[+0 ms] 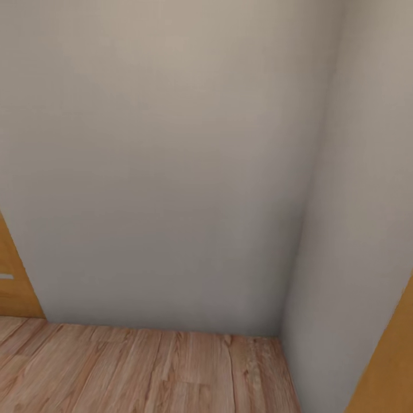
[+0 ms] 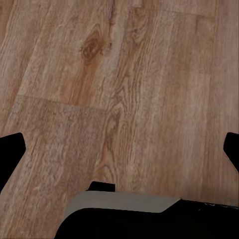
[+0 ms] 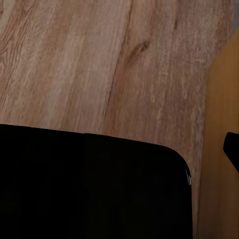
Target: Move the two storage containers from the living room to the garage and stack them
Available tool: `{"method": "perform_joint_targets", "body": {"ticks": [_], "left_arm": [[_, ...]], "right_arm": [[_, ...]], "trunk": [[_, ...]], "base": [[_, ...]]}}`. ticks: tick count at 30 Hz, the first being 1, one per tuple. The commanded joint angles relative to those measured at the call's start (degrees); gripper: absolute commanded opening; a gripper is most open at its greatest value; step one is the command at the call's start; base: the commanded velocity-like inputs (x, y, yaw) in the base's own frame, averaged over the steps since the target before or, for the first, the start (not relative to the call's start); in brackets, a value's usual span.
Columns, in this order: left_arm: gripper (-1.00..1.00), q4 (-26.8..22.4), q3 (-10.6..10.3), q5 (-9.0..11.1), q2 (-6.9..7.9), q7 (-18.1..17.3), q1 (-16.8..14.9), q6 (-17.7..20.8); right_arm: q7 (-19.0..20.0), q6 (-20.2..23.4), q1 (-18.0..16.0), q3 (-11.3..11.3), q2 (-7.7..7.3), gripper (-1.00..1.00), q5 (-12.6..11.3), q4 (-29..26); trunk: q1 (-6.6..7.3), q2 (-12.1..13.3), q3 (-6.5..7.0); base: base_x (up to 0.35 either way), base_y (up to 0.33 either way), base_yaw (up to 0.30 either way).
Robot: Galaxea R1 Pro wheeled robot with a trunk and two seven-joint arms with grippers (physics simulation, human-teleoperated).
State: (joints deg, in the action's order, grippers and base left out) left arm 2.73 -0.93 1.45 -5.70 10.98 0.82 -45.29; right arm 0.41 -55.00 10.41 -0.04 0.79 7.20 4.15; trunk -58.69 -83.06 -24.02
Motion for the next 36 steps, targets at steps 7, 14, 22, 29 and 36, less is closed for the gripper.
{"method": "perform_joint_targets", "body": {"ticks": [7, 14, 22, 29, 36], "left_arm": [[1.00, 0.08, -0.12, 0.21, -0.01, 0.10, -0.03, -0.22], [1.00, 0.08, -0.12, 0.28, -0.08, 0.17, -0.03, -0.20], [1.00, 0.08, -0.12, 0.18, -0.11, -0.22, -0.03, -0.40], [1.00, 0.08, -0.12, 0.20, 0.06, -0.42, -0.03, -0.27], [1.00, 0.08, -0.12, 0.22, 0.00, -0.12, -0.03, -0.16]], "right_arm": [[-0.21, -0.20, -0.01, -0.04, 0.00, 1.00, 0.10, 0.07], [-0.31, -0.13, 0.00, -0.09, 0.00, 1.00, 0.10, 0.07], [-0.41, -0.11, -0.03, -0.10, 0.00, 1.00, 0.10, 0.07], [-0.38, -0.11, -0.04, -0.07, 0.00, 1.00, 0.10, 0.07], [-0.44, -0.05, -0.03, -0.13, 0.00, 1.00, 0.16, 0.02]], "trunk": [[-0.04, -0.02, -0.03], [-0.04, -0.02, -0.03], [-0.04, -0.02, -0.03], [-0.04, -0.02, -0.03], [-0.04, -0.02, -0.03]], "base": [[0.324, 0.000, 0.000], [0.163, 0.000, 0.042], [0.006, 0.000, 0.265], [0.000, 0.000, 0.286], [0.000, 0.000, 0.290]]}}
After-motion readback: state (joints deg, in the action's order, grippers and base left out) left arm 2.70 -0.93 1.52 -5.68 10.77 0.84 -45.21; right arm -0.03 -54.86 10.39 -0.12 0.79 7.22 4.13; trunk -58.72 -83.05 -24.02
